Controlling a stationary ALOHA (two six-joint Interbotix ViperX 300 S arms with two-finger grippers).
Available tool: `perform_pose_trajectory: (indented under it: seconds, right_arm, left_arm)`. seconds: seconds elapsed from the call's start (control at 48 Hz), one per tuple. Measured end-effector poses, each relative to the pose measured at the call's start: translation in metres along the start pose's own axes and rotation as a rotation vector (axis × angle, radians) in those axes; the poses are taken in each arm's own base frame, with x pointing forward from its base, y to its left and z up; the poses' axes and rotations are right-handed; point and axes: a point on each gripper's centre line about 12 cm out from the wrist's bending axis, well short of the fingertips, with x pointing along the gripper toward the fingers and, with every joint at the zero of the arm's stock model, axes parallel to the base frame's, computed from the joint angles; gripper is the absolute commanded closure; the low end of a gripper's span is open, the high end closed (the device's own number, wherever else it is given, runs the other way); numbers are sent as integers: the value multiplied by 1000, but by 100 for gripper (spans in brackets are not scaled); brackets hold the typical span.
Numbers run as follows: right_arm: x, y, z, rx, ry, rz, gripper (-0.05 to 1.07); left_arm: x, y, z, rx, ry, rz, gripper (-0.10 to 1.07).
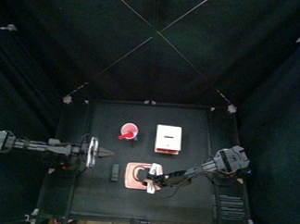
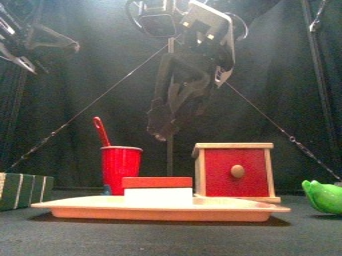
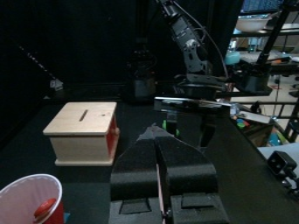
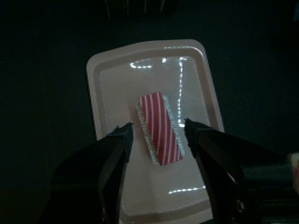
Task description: Grab salmon sushi
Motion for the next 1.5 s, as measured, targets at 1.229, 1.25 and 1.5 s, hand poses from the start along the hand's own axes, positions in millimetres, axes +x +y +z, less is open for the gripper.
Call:
perform_pose_trajectory:
  seconds: [1.229, 1.25, 1.5]
  right_arm:
    - [53, -11, -32, 4, 114, -23, 18]
    - [53, -12, -32, 5, 115, -24, 18]
    - [56, -12, -35, 8, 125, -26, 19]
  left_arm:
    - [0, 1, 0, 2, 2, 4, 101]
    - [0, 1, 0, 2, 0, 4, 101]
    - [0, 1, 1, 2, -1, 4, 101]
